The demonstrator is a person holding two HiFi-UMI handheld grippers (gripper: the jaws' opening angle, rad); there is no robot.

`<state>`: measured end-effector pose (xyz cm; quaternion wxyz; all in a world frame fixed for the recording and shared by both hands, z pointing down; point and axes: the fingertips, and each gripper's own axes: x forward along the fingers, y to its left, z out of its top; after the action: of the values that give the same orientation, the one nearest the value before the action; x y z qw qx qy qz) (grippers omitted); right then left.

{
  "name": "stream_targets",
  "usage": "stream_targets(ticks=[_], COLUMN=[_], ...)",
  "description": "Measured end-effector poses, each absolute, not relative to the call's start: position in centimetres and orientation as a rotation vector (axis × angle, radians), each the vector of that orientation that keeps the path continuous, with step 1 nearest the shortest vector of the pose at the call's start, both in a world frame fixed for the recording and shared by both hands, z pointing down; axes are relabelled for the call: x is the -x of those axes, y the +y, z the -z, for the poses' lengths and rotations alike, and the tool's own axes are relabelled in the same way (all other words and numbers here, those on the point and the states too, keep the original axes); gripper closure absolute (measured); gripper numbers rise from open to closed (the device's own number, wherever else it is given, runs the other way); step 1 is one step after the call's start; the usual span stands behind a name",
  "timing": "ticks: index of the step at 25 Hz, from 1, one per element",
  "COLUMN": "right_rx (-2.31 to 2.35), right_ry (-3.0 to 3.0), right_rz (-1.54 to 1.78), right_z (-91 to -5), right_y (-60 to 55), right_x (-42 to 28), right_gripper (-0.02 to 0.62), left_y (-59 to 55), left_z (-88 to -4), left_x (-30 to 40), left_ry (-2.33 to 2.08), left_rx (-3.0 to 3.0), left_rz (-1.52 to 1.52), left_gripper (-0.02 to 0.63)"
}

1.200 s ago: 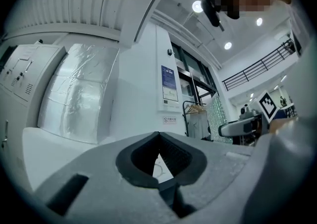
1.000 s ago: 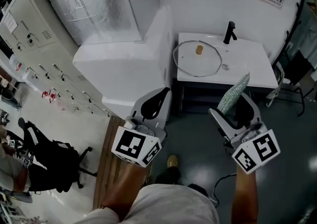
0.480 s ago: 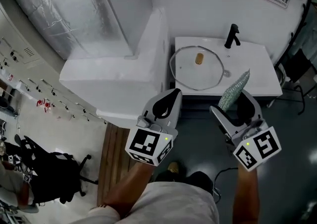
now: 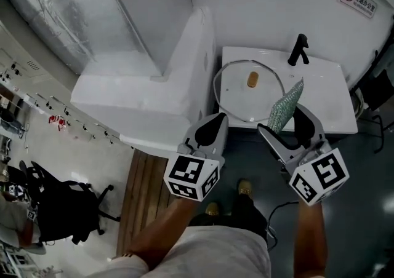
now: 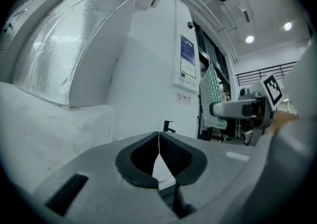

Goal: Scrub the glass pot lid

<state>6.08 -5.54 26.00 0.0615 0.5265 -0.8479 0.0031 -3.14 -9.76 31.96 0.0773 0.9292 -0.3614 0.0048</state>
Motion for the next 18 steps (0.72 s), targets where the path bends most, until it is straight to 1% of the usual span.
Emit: stream_targets(ticks=[5, 12, 18], right_rx=[-1.447, -1.24, -1.064], right_ry=[-2.622, -2.663, -2.647], right_rz=[0.015, 0.013, 0.015], right_z=[-27.2, -27.9, -29.6], right_y=[-9.0, -15.2, -19.5], right_x=[-6.2, -8.8, -9.4], right_gripper=[0.247, 0.247, 0.247], left_y=[-12.4, -16.8, -20.0], left_z=[-34.3, -37.3, -40.8], left_x=[3.5, 1.6, 1.1], left_ry=[-1.239, -1.395, -1.481], left_rx=[-2.661, -2.479, -2.324], left_rz=[-0.05, -0.089, -0.137], left_gripper=[0.589, 0.589, 0.589])
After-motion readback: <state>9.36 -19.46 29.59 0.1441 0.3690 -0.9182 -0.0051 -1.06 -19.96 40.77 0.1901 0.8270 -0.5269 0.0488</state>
